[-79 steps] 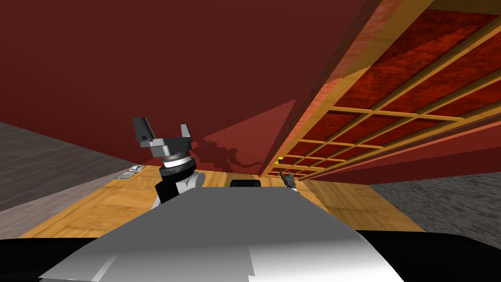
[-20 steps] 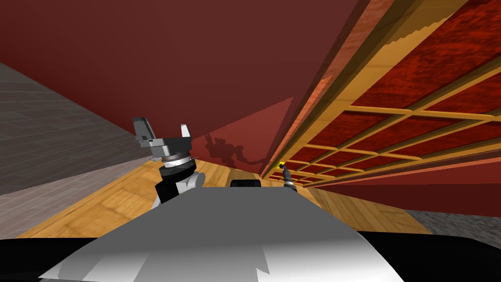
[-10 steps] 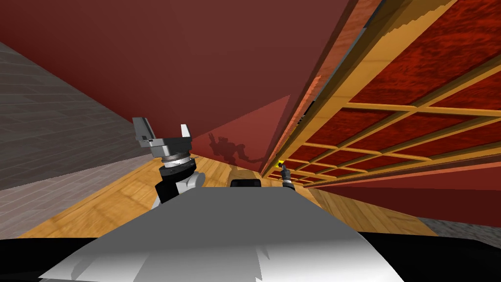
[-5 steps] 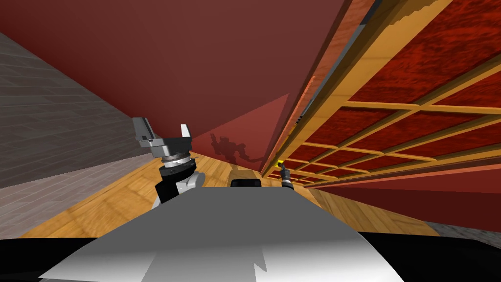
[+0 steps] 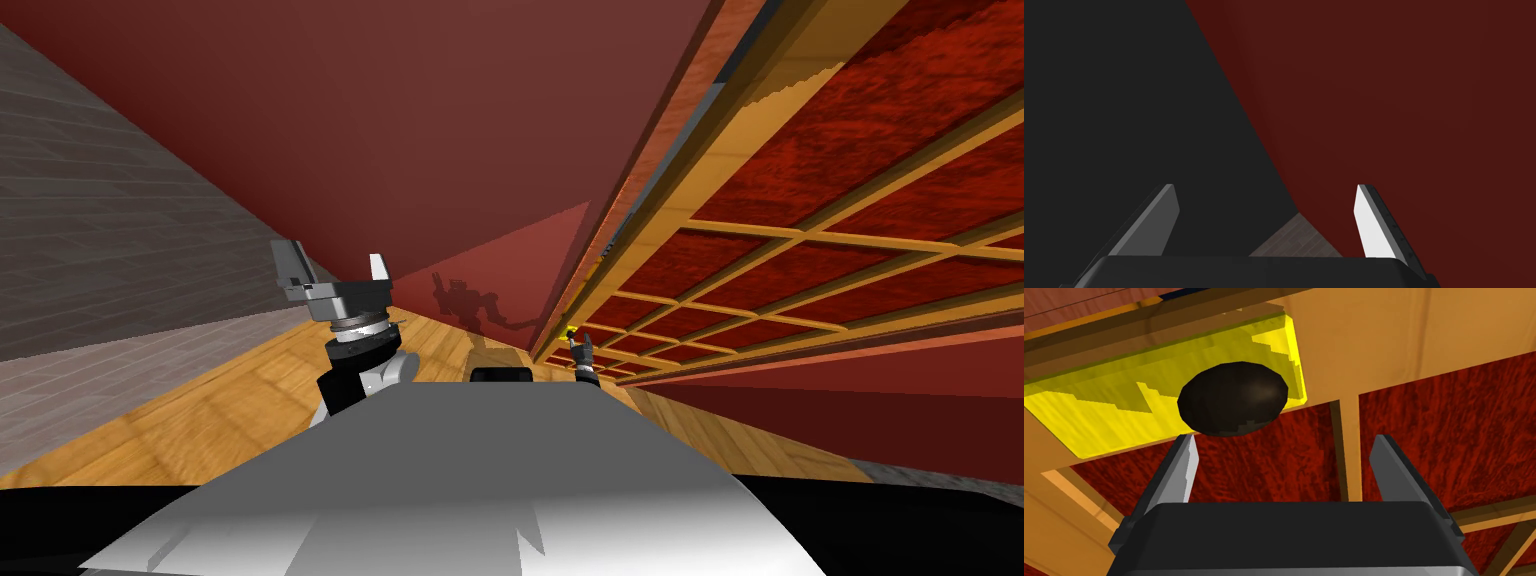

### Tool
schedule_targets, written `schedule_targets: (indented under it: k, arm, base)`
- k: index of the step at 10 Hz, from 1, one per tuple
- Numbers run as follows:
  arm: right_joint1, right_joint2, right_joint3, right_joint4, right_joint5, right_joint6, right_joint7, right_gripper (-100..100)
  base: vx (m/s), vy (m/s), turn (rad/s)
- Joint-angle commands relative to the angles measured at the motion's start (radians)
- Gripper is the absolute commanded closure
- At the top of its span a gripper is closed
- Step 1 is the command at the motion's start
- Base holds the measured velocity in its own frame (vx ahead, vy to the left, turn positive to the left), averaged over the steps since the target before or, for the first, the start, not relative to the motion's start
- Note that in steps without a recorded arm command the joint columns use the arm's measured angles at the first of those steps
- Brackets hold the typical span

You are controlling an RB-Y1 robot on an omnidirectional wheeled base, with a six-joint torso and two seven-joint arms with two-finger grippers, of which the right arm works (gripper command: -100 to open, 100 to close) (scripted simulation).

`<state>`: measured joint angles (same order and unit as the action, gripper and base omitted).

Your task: Pull the door open

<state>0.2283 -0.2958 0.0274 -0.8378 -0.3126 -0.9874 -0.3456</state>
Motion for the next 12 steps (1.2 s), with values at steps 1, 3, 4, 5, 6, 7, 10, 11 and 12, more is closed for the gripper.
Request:
schedule_targets:
  k: [1,3,4,5,6,7,10,11,12]
  arm:
    - [-0.007,0.014,0.004,0.004,0.002,0.008,-0.044,-100]
    - [-0.015,0.025,-0.003,0.003,-0.002,0.018,-0.105,-100]
    - [-0.019,0.031,-0.008,0.002,-0.004,0.024,-0.133,-100]
    - [-0.019,0.031,-0.008,0.002,-0.004,0.024,-0.144,-100]
    - [-0.024,0.038,-0.012,0.002,-0.006,0.03,-0.182,-100]
    - [-0.028,0.045,-0.016,0.001,-0.008,0.036,-0.208,-100]
    - [-0.039,0.059,-0.026,0.0,-0.012,0.05,-0.286,-100]
    - [-0.039,0.059,-0.026,0.0,-0.012,0.05,-0.302,-100]
    - [-0.044,0.067,-0.031,0.0,-0.015,0.057,-0.337,-100]
  base:
    - [-0.088,0.024,0.091]
    - [-0.081,0.016,0.05]
    - [-0.076,-0.019,0.061]
    - [-0.047,-0.02,0.019]
    - [-0.045,-0.012,0.033]
    - [-0.068,-0.015,0.071]
    - [-0.055,-0.012,0.045]
    - [-0.052,-0.008,0.027]
    - [-0.053,-0.002,0.048]
